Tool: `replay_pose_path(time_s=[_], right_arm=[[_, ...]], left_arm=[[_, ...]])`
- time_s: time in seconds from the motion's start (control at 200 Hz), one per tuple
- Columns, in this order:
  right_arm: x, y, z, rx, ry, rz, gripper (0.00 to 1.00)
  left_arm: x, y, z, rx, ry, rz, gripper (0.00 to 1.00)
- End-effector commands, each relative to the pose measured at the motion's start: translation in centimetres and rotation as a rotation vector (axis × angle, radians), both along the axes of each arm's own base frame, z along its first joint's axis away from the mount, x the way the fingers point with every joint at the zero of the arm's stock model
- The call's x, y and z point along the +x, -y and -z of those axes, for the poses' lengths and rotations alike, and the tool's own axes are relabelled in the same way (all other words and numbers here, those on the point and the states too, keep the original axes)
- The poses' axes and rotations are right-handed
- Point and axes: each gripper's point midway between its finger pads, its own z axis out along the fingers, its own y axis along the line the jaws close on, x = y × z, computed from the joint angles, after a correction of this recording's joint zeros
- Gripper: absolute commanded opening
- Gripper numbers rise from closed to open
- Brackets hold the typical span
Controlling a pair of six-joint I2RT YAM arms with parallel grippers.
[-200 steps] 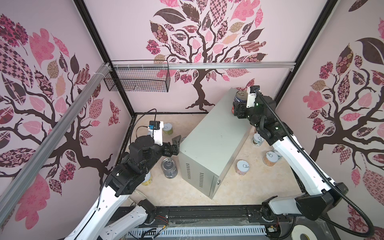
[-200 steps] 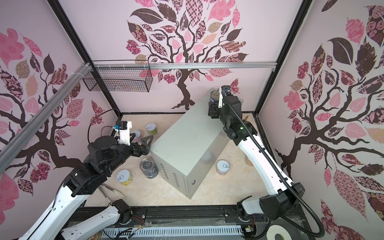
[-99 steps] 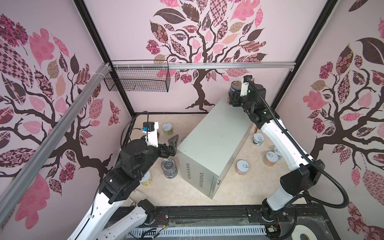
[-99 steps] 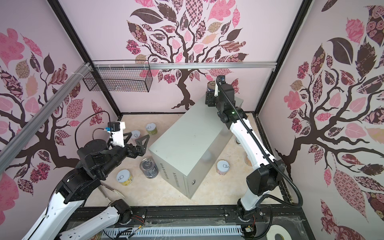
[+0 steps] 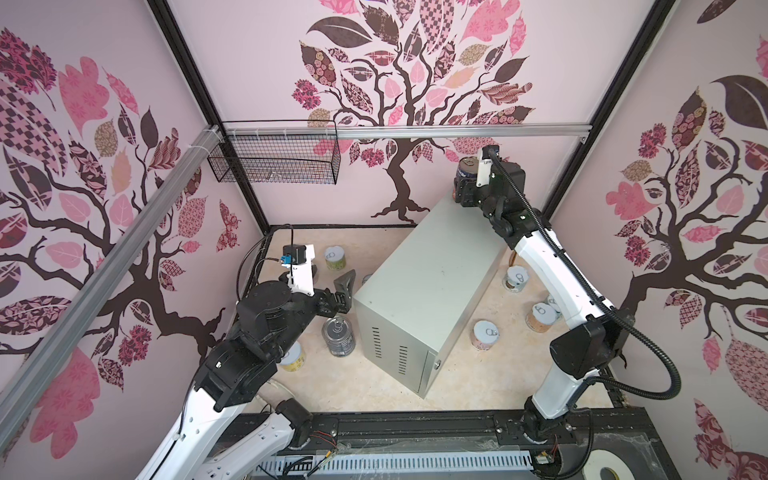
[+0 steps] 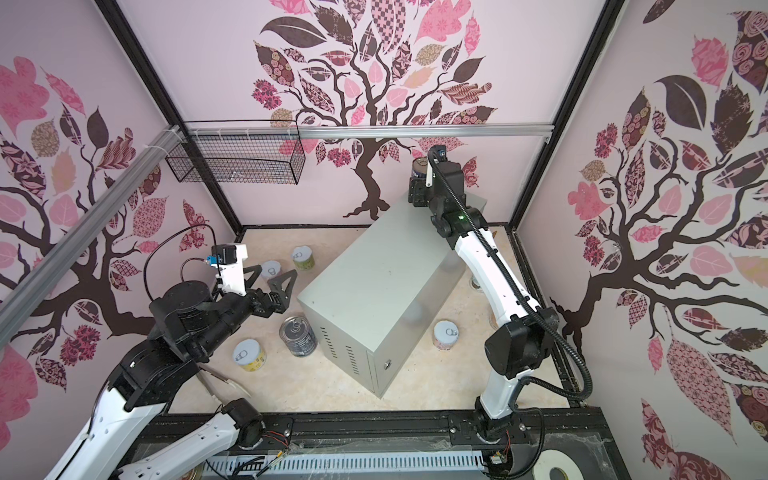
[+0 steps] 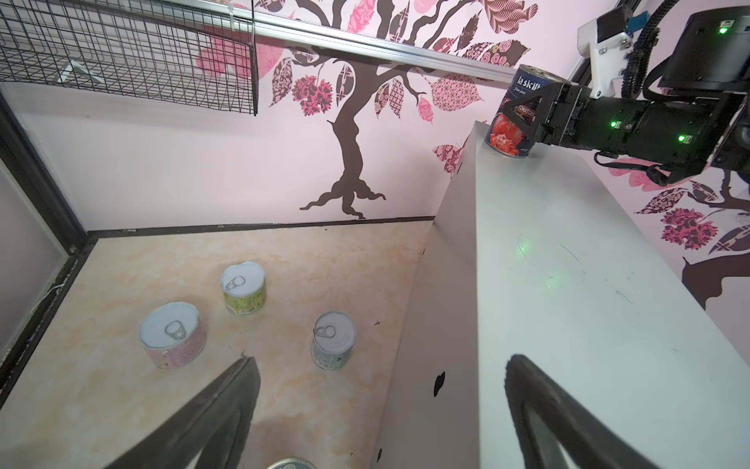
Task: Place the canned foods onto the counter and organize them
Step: 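Move the tomato can to the box's far end and lower it, then release the tomato can and draw the right gripper back toward the cans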
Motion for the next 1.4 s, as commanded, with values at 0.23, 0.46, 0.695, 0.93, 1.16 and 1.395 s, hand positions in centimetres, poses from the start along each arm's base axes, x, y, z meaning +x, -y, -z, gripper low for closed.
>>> replay_pose_path(time_s=[0.23,0.46,0.695,0.93,1.16,1.395], right_arm=[[0.4,1.2,1.8,-0.009,-0.055,0.027,0.70],[-0.5,1.2,1.4,-0.020,-0.056,0.008,0.90],[-2.0,1.4,-0.3,-0.015,-0.044,-0.009,1.00],[-5.0,2.6,-2.6,-0.006,-0.020,0.008,1.00],[-10.4,4.5,-4.2,0.040,0.000,0.027,1.00],[-17.3,6.4,-3.7,0.156,0.003,0.034,1.00]], left_arm=[[0.7,-0.5,2.4,0.040,-0.037,-0.046,0.98],[1.4,-2.2,3.8,-0.003,-0.118,-0.112,0.98],[0.3,-4.2,1.5,-0.014,-0.097,-0.178,0.98],[-1.2,-7.0,1.7,-0.019,-0.147,-0.302,0.98],[-2.1,-7.4,3.5,0.011,-0.203,-0.302,0.98],[-2.8,-7.9,7.9,0.034,-0.304,-0.328,0.98]])
